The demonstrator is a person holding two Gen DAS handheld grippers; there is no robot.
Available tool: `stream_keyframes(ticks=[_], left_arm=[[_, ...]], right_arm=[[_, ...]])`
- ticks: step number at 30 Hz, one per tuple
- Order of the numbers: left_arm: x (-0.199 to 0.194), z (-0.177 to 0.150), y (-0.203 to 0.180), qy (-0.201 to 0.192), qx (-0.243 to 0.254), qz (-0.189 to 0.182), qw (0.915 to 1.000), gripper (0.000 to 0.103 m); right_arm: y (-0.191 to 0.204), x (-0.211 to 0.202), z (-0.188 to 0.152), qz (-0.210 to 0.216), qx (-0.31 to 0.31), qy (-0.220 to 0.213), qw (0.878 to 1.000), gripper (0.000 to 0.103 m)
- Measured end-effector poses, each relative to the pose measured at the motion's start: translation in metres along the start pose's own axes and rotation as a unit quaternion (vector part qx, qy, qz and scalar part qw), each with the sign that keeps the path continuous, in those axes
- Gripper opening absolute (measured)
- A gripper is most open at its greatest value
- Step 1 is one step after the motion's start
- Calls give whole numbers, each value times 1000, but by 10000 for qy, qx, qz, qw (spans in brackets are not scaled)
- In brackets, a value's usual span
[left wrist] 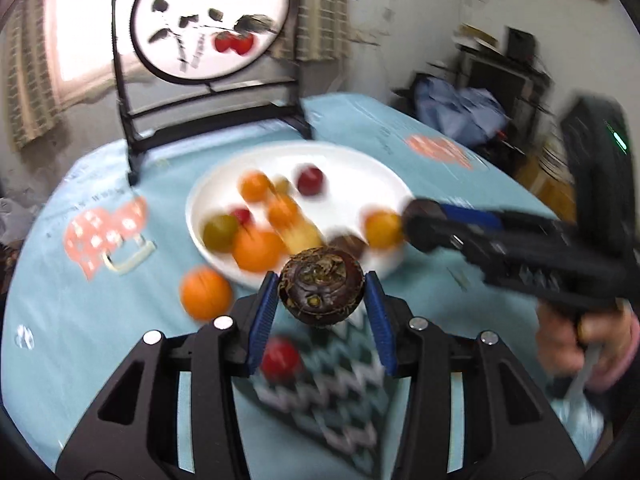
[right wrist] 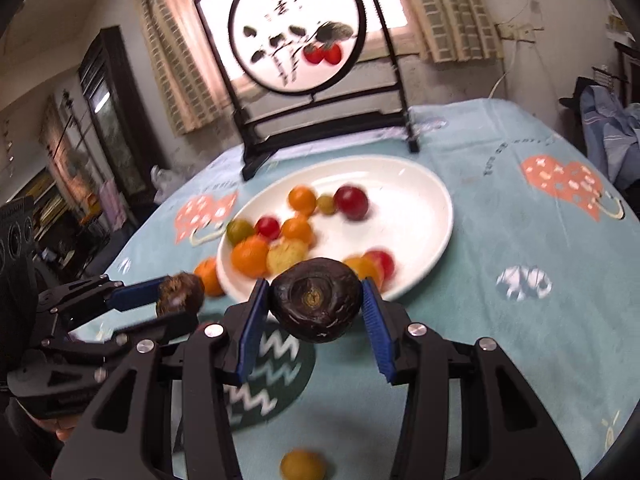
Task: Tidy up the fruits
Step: 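Carry both passion fruits to the white plate and release them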
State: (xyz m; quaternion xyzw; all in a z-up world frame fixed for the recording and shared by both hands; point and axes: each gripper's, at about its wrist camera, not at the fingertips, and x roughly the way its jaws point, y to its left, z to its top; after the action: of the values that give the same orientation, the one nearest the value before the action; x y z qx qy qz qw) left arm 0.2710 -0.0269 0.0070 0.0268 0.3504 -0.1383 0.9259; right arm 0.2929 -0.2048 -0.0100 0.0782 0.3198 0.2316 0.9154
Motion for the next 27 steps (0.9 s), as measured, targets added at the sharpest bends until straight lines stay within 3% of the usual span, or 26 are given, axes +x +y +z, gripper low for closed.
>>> stream_keyframes(ticks=[4, 10, 11, 13, 16, 22, 27], left_arm=[[36, 33, 15, 67, -271, 189, 9994, 45], [76, 54, 25, 299, -340, 521, 9976, 47], [76, 56, 27, 291, -398, 659, 9966, 69], [64, 55, 32, 163, -588, 878, 9943, 99], [31, 45, 39, -112, -800, 596, 9949, 99], [-14, -4, 58, -267, -1135, 801, 9900, 100], [-20, -45, 67, 13, -1431, 835, 9862, 100]], right_arm=[[-14, 23, 20, -116, 182, -53, 9998, 47], [-28, 54, 34, -215, 295, 87, 9993, 48], [-28, 57, 33, -248, 284, 142, 9992, 48], [-31, 52, 33, -294, 414, 184, 9985, 52], [-25, 34, 31, -114, 341, 169, 9992, 52], [4, 3, -4, -51, -201, 353, 9992, 52], [27, -3, -44, -341, -827, 980, 9912, 52]])
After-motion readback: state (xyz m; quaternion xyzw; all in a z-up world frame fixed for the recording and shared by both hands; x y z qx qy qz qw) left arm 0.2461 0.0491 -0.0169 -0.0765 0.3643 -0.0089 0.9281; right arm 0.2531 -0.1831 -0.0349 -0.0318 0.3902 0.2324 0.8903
